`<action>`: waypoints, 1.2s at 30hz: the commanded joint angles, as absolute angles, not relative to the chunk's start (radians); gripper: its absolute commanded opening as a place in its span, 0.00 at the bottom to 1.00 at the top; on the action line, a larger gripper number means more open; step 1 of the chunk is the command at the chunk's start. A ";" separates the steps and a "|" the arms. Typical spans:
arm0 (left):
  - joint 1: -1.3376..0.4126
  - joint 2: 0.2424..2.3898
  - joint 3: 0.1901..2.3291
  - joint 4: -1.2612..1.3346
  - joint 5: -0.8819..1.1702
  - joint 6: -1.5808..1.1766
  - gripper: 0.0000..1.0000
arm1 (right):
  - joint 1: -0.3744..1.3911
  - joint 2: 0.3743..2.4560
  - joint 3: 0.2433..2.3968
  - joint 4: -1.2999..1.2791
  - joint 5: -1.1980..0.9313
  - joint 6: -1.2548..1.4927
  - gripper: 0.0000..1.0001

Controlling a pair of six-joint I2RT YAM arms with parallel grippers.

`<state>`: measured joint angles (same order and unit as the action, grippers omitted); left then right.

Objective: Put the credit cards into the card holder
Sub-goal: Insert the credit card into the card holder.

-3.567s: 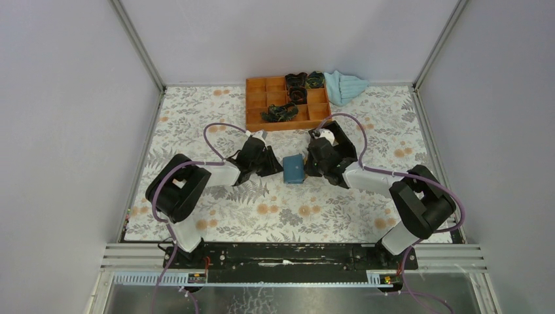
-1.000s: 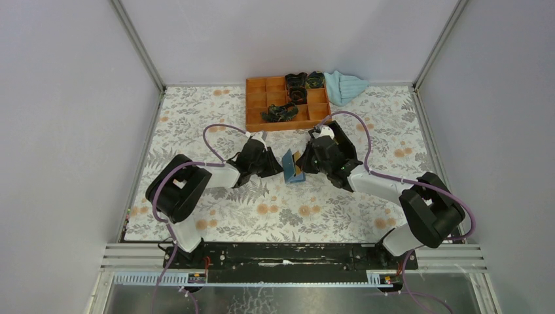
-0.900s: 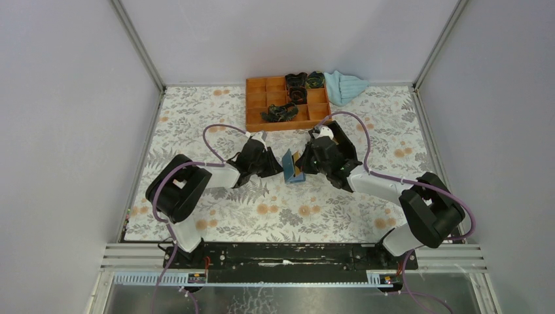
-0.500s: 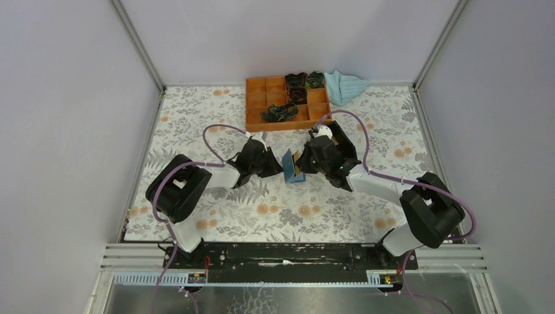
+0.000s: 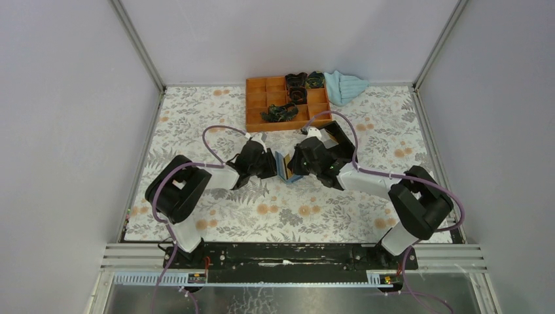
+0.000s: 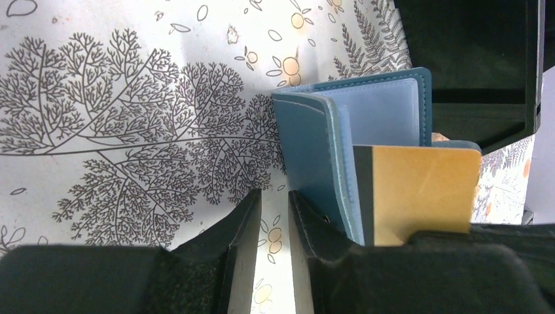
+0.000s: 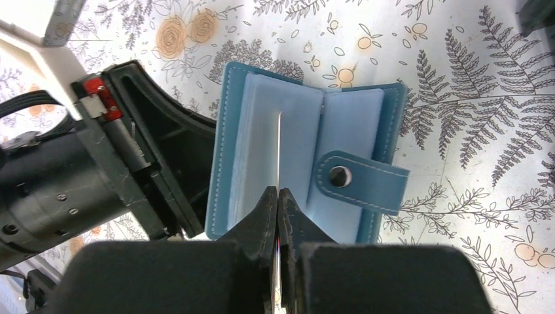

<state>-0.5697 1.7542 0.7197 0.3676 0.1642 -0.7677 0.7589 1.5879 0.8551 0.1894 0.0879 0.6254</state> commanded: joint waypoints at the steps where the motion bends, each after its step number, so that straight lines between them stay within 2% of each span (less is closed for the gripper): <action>1: -0.580 1.733 0.680 0.322 0.160 -0.744 0.30 | 0.767 1.616 0.888 0.240 0.087 0.616 0.00; 18: -0.580 1.484 0.587 0.113 0.019 -0.753 0.33 | 0.779 1.721 0.889 0.268 0.104 0.582 0.00; 26: -0.582 1.375 0.585 0.051 -0.008 -0.765 0.34 | 0.790 1.667 0.878 0.229 0.188 0.547 0.00; 36: -0.602 1.445 0.607 0.092 0.012 -0.774 0.34 | 0.796 1.517 0.909 0.122 0.296 0.471 0.00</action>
